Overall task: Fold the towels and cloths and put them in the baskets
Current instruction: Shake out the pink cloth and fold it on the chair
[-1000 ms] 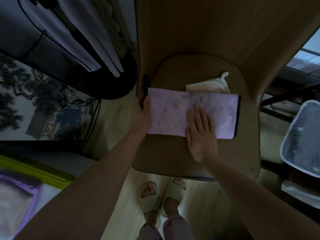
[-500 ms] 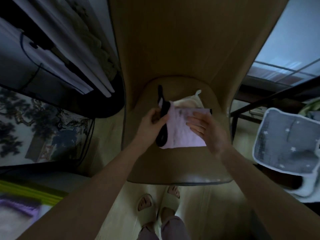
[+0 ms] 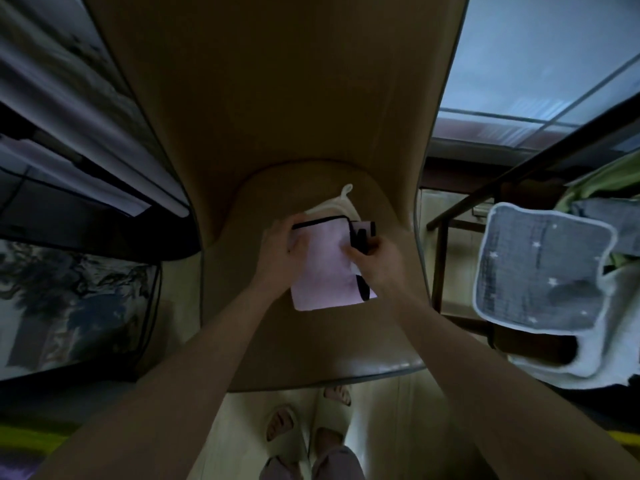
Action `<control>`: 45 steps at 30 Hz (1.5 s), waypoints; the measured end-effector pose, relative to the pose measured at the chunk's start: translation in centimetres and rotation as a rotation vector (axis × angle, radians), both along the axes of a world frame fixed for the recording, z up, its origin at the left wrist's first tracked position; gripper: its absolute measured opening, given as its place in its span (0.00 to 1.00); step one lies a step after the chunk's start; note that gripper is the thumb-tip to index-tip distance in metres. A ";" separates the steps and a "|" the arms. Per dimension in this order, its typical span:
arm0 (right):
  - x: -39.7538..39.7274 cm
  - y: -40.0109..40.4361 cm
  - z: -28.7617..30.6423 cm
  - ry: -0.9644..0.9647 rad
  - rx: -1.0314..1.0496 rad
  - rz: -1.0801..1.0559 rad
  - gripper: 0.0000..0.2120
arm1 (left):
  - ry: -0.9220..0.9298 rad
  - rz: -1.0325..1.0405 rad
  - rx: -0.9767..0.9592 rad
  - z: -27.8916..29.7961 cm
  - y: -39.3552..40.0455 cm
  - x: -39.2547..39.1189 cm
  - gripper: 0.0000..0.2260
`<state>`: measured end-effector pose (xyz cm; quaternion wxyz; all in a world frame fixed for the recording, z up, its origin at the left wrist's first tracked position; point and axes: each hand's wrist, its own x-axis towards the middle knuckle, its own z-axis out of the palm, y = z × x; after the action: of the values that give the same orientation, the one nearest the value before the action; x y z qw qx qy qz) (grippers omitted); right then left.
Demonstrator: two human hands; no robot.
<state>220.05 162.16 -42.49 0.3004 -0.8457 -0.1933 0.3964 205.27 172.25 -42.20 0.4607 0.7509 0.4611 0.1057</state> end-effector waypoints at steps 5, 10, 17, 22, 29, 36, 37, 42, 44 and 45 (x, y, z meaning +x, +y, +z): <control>-0.1 0.1 -0.2 -0.180 -0.018 0.093 0.12 | 0.095 -0.102 -0.120 -0.2 2.2 0.0 0.19; -0.2 -0.6 -0.9 -0.270 0.188 0.050 0.11 | 0.065 -0.211 -0.202 -0.2 2.8 0.4 0.16; 0.2 -0.3 -2.0 -0.076 0.068 -0.175 0.06 | 0.023 -0.348 -0.268 -0.6 3.1 1.0 0.19; 0.6 0.3 -1.8 -0.141 -0.077 -0.027 0.26 | 0.075 -0.368 -0.256 -1.2 3.7 1.1 0.19; 0.0 -0.6 -0.8 -0.108 -0.162 -0.123 0.24 | 0.035 -0.381 -0.269 0.2 3.1 1.0 0.15; -0.3 -3.7 9.7 0.028 0.193 -0.038 0.16 | -0.087 -0.452 -0.207 9.5 0.8 -2.2 0.10; -0.4 -4.0 11.8 0.024 0.239 0.019 0.14 | -0.074 -0.496 -0.126 11.2 0.6 -2.8 0.10; -0.8 -5.4 21.2 -0.053 0.303 0.226 0.10 | -0.060 -0.670 0.196 19.4 0.3 -5.1 0.13; -1.1 -5.7 24.7 -0.042 0.358 0.245 0.11 | -0.049 -0.679 0.238 22.8 0.2 -5.6 0.12; -1.4 -5.9 26.6 -0.027 0.383 0.243 0.14 | -0.039 -0.663 0.250 24.7 0.1 -5.9 0.11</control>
<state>218.66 156.23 -15.85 0.4028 -0.7491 -0.3695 0.3744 199.42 172.33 -17.47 0.3832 0.9082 0.1671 0.0203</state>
